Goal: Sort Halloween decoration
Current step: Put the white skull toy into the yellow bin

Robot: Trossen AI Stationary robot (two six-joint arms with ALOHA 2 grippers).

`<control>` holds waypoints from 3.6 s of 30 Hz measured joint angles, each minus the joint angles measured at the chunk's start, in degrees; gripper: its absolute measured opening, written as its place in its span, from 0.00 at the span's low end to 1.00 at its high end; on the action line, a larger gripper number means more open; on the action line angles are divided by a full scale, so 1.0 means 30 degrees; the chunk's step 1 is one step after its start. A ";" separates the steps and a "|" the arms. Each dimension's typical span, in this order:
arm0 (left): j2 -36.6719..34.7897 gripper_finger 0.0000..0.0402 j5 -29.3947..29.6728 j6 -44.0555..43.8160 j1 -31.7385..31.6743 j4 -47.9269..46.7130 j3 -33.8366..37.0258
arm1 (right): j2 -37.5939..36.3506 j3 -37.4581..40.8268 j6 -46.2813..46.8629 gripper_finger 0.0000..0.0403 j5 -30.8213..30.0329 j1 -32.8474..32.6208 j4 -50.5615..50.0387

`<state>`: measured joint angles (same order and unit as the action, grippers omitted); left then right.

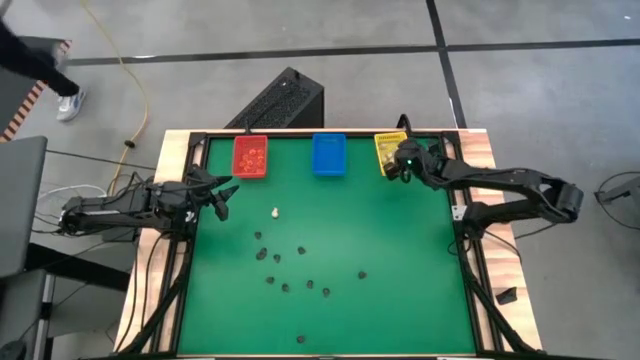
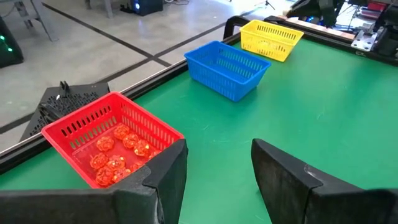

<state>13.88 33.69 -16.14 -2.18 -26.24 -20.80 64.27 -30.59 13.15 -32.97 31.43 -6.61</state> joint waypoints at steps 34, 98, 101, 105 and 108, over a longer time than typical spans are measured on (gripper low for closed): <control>-0.0004 0.42 0.0051 -0.0007 -0.0002 0.0000 0.0000 | 0.1531 -0.0029 0.0049 0.51 0.1187 0.1039 0.1508; -0.0004 0.42 0.0049 -0.0036 -0.0005 0.0164 0.0863 | 2.1803 -1.8387 -0.5551 0.67 0.7008 -1.0304 1.0487; -0.0011 0.42 0.0038 -0.0051 -0.0005 0.0182 0.0984 | 2.2136 -1.8513 -0.5362 0.67 0.6978 -1.0122 1.0184; -0.0011 0.42 0.0047 -0.0051 -0.0001 0.0259 0.0984 | 2.2143 -1.8498 -0.4905 0.67 0.6985 -0.9910 0.9845; -0.0011 0.42 0.0044 -0.0051 0.0002 0.0262 0.0984 | 2.2134 -1.8498 -0.4903 0.67 0.7003 -0.9767 0.9838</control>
<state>13.85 33.82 -16.29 -2.17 -25.45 -17.85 130.67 -86.08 -1.56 -11.96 2.13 22.90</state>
